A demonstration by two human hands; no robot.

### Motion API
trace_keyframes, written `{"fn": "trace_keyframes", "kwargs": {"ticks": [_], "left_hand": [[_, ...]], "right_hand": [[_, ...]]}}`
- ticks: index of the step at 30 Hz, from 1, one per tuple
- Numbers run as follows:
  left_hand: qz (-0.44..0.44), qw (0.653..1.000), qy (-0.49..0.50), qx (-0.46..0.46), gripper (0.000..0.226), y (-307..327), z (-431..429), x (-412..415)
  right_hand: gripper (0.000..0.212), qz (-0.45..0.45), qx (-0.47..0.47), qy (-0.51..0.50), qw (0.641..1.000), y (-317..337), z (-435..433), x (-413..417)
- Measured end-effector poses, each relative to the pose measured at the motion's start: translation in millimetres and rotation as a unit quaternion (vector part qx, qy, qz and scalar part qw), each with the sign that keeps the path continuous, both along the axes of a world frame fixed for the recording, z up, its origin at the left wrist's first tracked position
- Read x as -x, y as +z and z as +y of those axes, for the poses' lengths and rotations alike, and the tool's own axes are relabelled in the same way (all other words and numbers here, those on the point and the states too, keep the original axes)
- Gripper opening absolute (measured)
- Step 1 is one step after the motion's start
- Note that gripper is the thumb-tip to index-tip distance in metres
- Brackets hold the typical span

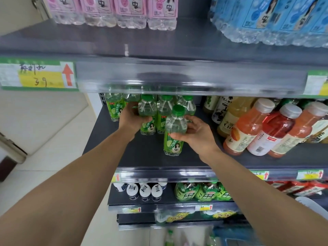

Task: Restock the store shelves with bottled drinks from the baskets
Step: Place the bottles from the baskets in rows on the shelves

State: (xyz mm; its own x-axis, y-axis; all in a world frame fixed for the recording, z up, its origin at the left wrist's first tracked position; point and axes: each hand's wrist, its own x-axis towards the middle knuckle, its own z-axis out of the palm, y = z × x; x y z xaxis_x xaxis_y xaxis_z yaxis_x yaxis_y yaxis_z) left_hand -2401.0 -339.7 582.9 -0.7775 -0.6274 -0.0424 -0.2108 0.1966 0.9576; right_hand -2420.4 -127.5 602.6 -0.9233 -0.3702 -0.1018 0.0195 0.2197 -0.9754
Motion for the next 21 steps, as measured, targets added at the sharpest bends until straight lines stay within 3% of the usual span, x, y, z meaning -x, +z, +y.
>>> {"fn": "trace_keyframes", "kwargs": {"ticks": [9,21], "left_hand": [[0.003,0.999,-0.033,0.023,0.068,4.3,-0.8,12.9],[-0.013,0.998,-0.056,0.036,0.074,-3.6,-3.6,4.8]], "right_hand": [[0.063,-0.015,0.009,-0.006,1.000,-8.6,4.0,7.2],[0.083,-0.019,0.001,0.015,1.000,-11.2,-11.1,7.1]]}}
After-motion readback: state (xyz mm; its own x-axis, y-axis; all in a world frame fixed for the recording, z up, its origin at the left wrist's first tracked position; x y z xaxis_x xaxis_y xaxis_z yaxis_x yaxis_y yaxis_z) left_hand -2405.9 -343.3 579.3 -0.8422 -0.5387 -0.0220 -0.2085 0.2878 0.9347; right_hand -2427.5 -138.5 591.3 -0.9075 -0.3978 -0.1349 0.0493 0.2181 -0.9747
